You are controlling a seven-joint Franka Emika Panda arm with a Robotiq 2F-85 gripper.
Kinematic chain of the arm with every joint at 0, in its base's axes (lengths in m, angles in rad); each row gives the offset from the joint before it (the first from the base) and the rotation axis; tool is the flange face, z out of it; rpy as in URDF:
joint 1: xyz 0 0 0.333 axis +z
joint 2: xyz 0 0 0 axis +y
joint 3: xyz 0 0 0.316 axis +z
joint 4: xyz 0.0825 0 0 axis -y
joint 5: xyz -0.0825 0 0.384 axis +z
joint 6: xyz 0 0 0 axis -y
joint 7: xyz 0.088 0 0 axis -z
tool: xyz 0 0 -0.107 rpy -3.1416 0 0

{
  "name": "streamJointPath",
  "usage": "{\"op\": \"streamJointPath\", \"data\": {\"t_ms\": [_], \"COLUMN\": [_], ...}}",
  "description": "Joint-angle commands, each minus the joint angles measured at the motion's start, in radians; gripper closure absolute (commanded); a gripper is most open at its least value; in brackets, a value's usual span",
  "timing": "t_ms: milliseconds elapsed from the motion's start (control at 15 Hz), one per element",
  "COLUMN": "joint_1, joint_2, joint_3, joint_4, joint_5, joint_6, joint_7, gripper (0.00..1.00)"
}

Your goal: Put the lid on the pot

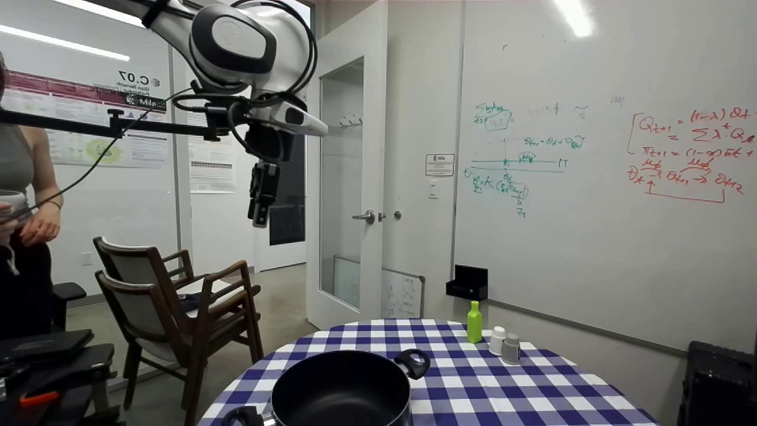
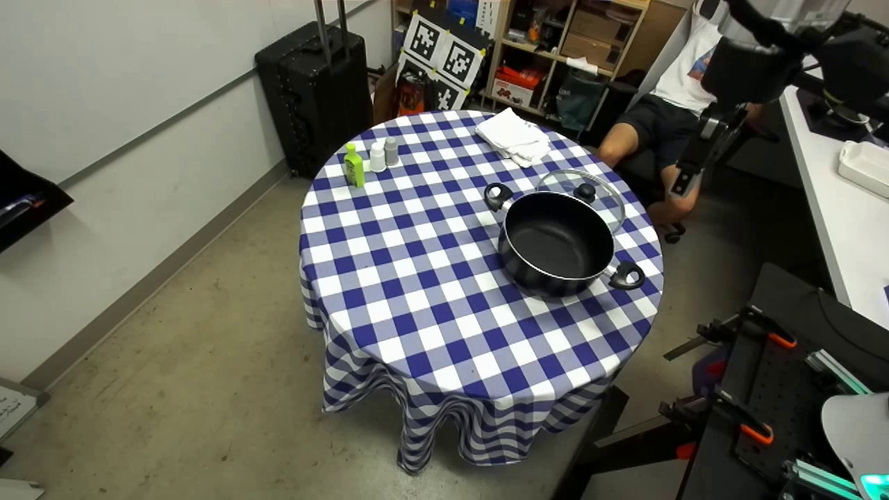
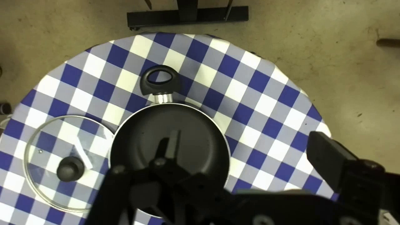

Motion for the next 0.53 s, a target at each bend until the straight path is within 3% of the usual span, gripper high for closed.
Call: {"op": "streamJointPath", "data": {"t_ms": [0, 467], "joint_1": [-0.057, -0.160], "joint_2": [0.032, 0.073], "joint_3": [-0.065, -0.177], "joint_4": [0.043, 0.075], "joint_5": [0.005, 0.045], "joint_6": [0.013, 0.164], "joint_7": [-0.006, 0.024], "gripper": [0.00, 0.00]}}
